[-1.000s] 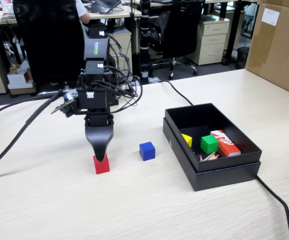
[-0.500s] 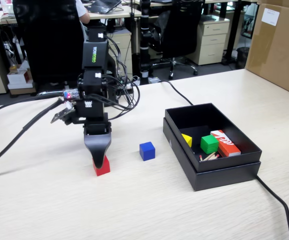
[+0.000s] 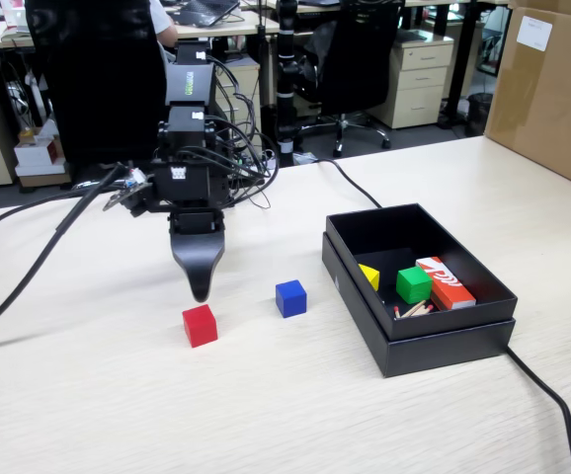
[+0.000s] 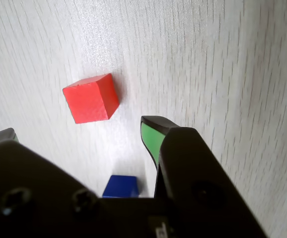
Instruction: Put the red cube on top of the blue cube
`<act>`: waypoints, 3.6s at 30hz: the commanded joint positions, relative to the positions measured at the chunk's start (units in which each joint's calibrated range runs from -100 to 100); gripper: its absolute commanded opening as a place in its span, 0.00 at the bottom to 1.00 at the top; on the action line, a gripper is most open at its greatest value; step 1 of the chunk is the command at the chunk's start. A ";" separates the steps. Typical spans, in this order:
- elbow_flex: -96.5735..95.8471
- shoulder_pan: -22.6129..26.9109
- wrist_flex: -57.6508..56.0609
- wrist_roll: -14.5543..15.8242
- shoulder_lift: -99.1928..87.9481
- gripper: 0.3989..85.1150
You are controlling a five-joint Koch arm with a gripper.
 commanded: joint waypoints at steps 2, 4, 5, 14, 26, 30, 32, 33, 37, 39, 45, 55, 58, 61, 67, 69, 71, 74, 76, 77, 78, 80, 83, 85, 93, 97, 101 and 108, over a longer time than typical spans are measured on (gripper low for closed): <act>4.27 -0.20 -0.15 -0.29 -2.03 0.57; 5.00 -0.39 0.11 -0.34 -0.31 0.57; 5.54 -0.44 0.19 -0.39 0.61 0.57; 10.89 -0.44 0.19 -0.20 8.99 0.57; 11.61 -0.68 2.35 -0.54 13.23 0.56; 11.71 -0.78 2.96 -0.68 14.61 0.56; 11.52 -0.78 3.56 -0.78 15.64 0.56; 11.34 -0.78 3.82 -0.78 15.76 0.56; 11.25 -0.78 4.17 -0.88 16.79 0.56; 11.16 -0.73 4.17 -1.07 16.90 0.56; 10.62 -0.68 4.17 -1.51 17.13 0.52; 9.35 -0.54 4.17 -2.15 17.71 0.37; 9.17 -0.54 4.17 -2.20 18.05 0.36; 8.99 -0.54 4.17 -2.15 18.40 0.33; 9.53 -0.78 4.17 -1.61 18.40 0.08; 9.62 -0.88 4.17 -1.51 18.05 0.04; 9.62 -0.93 4.17 -1.37 17.48 0.04; 9.71 -1.03 4.17 -1.07 15.30 0.04; 9.44 -1.07 4.17 -0.98 12.66 0.04; 9.17 -1.07 3.99 -0.88 10.94 0.04; 9.08 -1.07 3.39 -0.83 9.33 0.04; 8.53 -1.03 2.52 -0.78 5.09 0.04; 7.35 -0.83 1.83 -0.49 -0.77 0.04; 6.17 -0.49 1.57 -0.15 -5.47 0.04; -1.53 3.61 1.57 1.90 -25.90 0.04; -4.16 6.74 1.57 4.30 -30.94 0.04; -4.34 9.13 1.57 6.20 -31.75 0.04; 0.46 11.92 1.66 8.79 -24.52 0.04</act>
